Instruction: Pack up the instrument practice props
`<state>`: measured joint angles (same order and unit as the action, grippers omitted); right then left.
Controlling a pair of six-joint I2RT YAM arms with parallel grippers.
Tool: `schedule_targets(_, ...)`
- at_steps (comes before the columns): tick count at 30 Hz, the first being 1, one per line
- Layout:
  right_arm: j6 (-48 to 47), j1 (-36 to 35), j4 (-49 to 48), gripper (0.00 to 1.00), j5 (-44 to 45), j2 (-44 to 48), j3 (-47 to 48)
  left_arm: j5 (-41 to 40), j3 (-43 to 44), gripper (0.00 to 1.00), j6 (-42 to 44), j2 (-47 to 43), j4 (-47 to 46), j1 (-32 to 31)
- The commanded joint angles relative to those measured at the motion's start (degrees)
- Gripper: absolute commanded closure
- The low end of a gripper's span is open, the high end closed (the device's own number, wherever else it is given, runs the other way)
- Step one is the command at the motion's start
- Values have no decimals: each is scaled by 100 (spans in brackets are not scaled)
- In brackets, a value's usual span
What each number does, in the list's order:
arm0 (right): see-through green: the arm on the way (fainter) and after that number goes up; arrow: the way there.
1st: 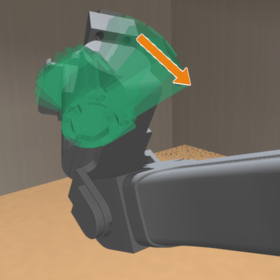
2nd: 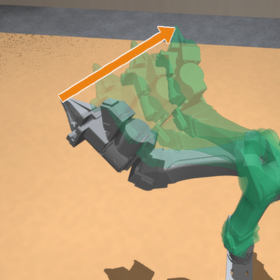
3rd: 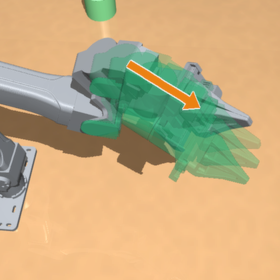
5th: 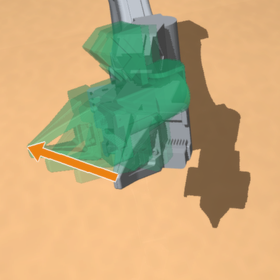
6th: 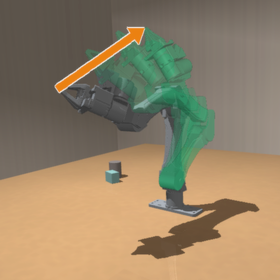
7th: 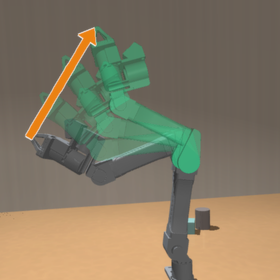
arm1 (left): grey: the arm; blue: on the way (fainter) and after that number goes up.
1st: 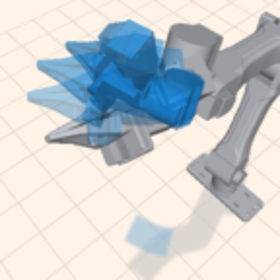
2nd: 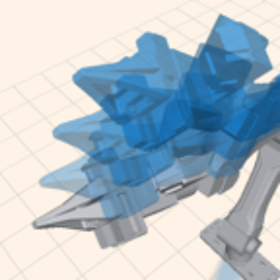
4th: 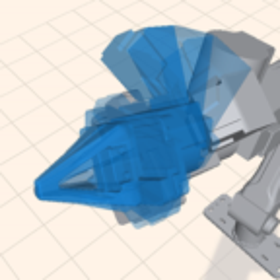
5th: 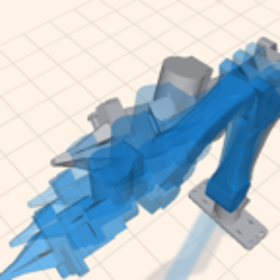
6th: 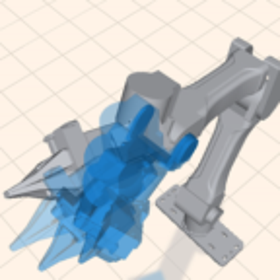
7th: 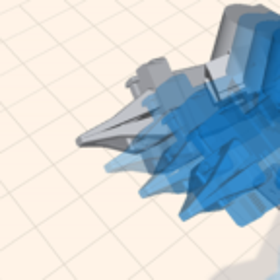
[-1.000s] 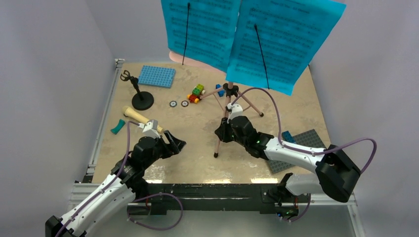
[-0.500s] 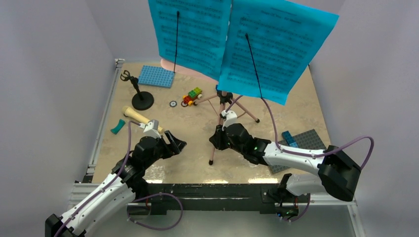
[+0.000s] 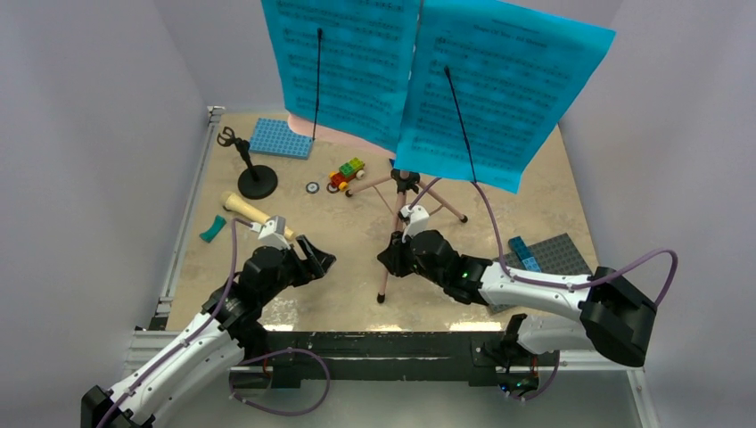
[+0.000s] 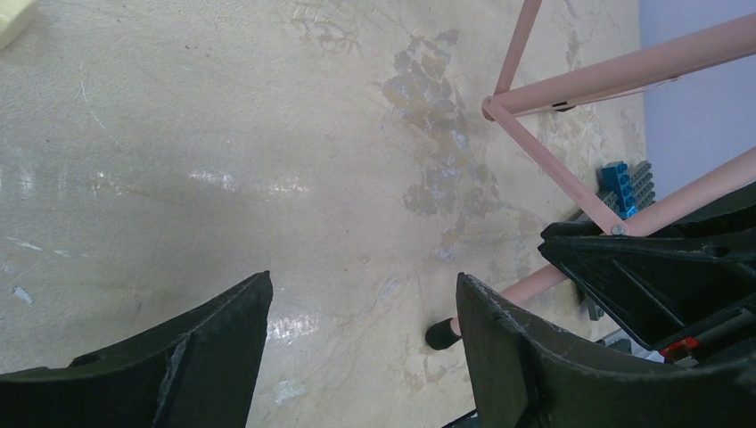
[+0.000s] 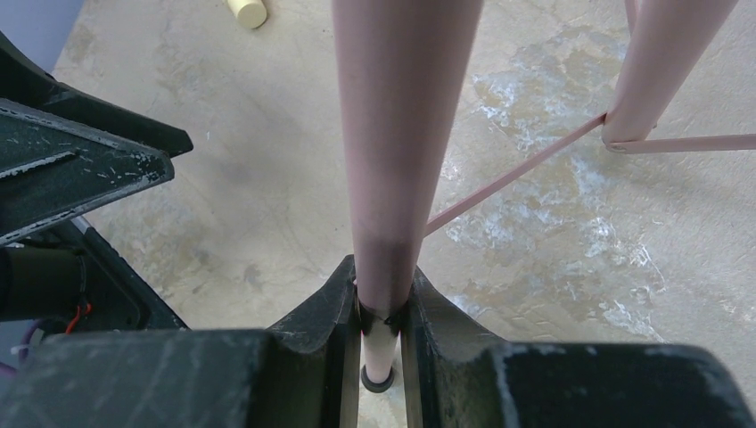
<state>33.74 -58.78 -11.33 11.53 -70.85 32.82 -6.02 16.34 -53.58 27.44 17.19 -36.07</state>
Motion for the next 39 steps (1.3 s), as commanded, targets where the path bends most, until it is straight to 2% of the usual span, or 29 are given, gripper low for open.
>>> schedule_targets(1,-127,-116,604,100,33,-40,-178,-58,56,21,-25,128,-260,-31)
schedule_targets(4,-171,-116,653,100,14,-16,-193,-54,86,21,20,185,-345,-37)
schedule_targets(5,-185,-118,689,90,22,14,-178,-57,112,21,41,203,-379,-36)
schedule_targets(7,-163,-116,795,59,60,147,-151,-57,176,20,94,240,-444,-31)
schedule_targets(9,-155,-116,939,38,117,349,-111,-57,247,18,166,266,-537,-31)
schedule_targets(12,-163,-116,1329,28,196,690,36,-49,381,15,384,266,-754,-32)
schedule_targets(17,-200,-116,2132,25,397,1593,51,-20,603,10,1121,293,-1572,-31)
schedule_targets(20,-149,-116,2612,25,551,2512,-211,150,628,7,1708,567,-2792,-35)
schedule_targets(24,52,-120,3289,25,1057,3897,-619,723,1002,2,2291,1490,-3943,-37)
schedule_targets(28,140,-115,3305,25,1263,4744,-935,1306,1366,0,2843,2491,-4995,-128)
schedule_targets(33,278,-115,3590,25,1499,4758,-761,1933,1736,0,3448,3260,-5541,-278)
schedule_targets(39,212,-116,3884,26,1537,4696,-465,2355,2034,6,3853,3674,-5586,-621)
